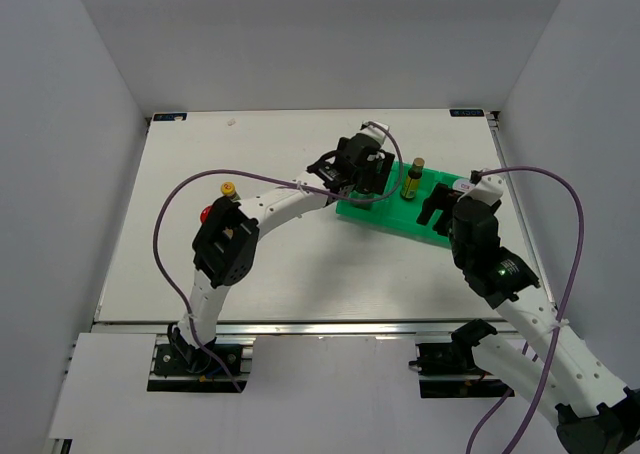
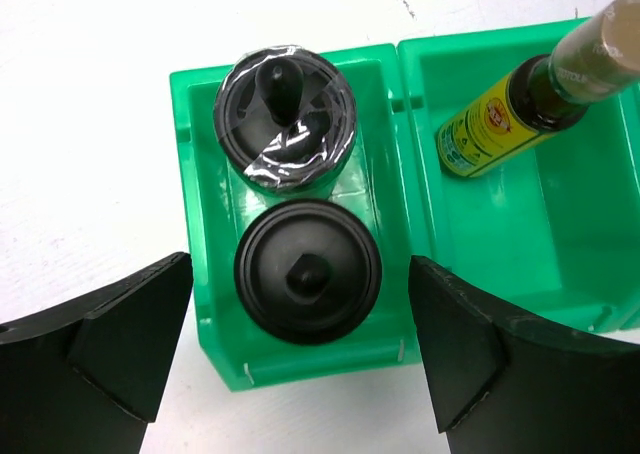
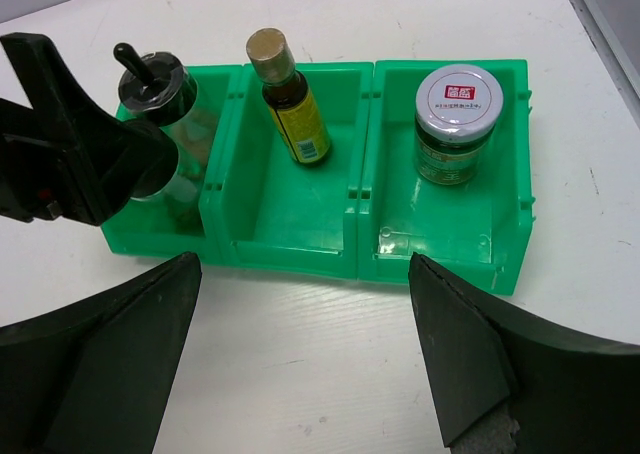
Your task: Organize the condiment bottles
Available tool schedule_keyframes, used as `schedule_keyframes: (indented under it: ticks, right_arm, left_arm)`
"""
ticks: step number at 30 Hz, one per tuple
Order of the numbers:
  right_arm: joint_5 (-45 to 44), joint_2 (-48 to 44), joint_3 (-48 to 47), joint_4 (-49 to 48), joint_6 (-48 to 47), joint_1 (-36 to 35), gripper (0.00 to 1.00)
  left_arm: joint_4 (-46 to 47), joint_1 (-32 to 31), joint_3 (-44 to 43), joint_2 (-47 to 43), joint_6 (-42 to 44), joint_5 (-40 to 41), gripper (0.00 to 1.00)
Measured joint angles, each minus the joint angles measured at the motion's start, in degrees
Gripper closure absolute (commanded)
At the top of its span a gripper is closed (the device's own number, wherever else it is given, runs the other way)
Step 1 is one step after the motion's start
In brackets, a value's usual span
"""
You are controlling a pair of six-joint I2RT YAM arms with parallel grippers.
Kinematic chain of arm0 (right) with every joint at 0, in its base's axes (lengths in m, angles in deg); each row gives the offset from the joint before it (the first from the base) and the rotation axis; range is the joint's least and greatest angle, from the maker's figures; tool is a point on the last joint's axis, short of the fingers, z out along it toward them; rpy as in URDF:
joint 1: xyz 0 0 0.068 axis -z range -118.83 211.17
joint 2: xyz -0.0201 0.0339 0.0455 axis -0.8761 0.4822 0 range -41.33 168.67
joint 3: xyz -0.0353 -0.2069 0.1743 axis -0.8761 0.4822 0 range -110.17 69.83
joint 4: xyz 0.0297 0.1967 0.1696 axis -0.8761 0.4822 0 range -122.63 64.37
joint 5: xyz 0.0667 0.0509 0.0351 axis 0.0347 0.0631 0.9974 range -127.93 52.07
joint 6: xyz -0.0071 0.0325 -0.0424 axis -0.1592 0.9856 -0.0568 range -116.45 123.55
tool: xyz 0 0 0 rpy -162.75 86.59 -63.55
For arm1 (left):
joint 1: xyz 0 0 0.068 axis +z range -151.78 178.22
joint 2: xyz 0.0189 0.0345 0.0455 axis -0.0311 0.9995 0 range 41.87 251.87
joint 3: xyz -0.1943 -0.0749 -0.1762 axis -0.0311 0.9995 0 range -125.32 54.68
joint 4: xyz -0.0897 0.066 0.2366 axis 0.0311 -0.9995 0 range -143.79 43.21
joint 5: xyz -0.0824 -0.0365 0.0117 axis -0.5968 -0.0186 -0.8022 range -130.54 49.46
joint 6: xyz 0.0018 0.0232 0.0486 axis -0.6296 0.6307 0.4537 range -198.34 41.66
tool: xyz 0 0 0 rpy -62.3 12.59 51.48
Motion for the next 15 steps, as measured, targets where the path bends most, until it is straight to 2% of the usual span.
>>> schedule_keyframes:
  ticks: [5, 9, 12, 15]
  right_arm:
    - [1.0, 0.8, 0.0, 0.0, -0.6, 0.0, 0.11]
    - [2.2, 2.2, 0.0, -0.3, -0.7, 0.0, 0.11]
    - [3.1, 2.9, 0.1, -0.8, -0.8, 0.0, 0.11]
    - [4.0, 4.1, 0.1, -2.0, -0.8, 0.0, 0.11]
  left_arm:
    - [-3.0, 0.0, 4.8, -6.6, -0.7, 0.4, 0.02]
    - [-6.7, 0.0, 14.8, -20.2, -4.3, 4.5, 0.02]
    - [-10.2, 0.0, 23.3, -31.9, -8.4, 9.9, 0.02]
    - [-14.7, 0.1, 29.1, -40.0, -13.2, 15.0, 0.02]
